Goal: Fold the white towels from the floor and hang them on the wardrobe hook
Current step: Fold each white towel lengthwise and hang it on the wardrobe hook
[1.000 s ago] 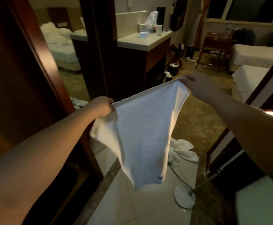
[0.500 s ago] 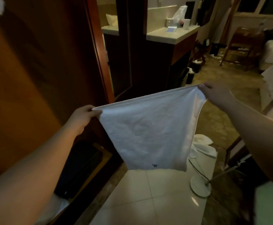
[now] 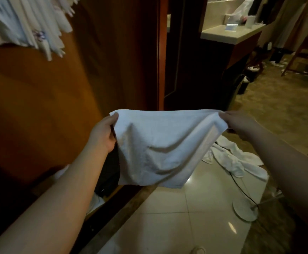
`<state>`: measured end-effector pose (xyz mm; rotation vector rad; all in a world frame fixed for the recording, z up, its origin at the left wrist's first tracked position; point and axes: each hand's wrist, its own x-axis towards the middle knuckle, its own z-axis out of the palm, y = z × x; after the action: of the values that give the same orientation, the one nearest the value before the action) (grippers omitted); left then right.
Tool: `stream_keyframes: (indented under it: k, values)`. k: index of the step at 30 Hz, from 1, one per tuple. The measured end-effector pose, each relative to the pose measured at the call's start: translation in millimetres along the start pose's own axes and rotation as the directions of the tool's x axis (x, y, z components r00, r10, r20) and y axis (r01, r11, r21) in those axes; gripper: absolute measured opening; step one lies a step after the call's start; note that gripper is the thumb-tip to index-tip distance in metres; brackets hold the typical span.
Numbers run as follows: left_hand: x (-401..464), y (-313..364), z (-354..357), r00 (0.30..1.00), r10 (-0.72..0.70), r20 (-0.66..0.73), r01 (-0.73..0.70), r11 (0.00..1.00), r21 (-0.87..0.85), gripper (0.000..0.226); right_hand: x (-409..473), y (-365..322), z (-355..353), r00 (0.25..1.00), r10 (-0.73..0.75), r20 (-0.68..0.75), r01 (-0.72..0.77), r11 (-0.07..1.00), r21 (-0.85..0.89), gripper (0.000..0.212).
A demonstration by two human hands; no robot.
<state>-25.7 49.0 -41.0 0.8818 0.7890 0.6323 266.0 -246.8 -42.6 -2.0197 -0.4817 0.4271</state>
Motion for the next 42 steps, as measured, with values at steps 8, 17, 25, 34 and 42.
stream_keyframes:
  k: [8, 17, 25, 34, 42]
  values:
    - [-56, -28, -31, 0.997, 0.053, -0.061, -0.055, 0.998, -0.022, 0.035, -73, -33, 121, 0.979, -0.086, 0.186, 0.019, 0.942, 0.334, 0.020]
    - [-116, -43, -32, 0.980, 0.198, -0.036, -0.183, 0.952, 0.245, 0.021, -152, -75, 174, 0.918, -0.249, 0.310, 0.110, 0.909, 0.402, 0.023]
    - [-151, -31, -22, 0.959, 0.267, 0.095, -0.281, 0.859, 0.428, 0.024, -174, -99, 152, 0.759, -0.483, 0.438, 0.488, 0.866, 0.109, 0.044]
    - [-166, -18, 10, 0.934, 0.301, 0.194, -0.358, 0.813, 0.459, 0.022, -163, -119, 134, 0.688, -0.680, 0.253, 0.711, 0.701, -0.048, 0.005]
    - [-172, -13, 41, 0.902, 0.380, 0.203, -0.431, 0.786, 0.444, 0.025, -145, -133, 110, 0.627, -0.727, 0.279, 0.767, 0.638, -0.059, 0.024]
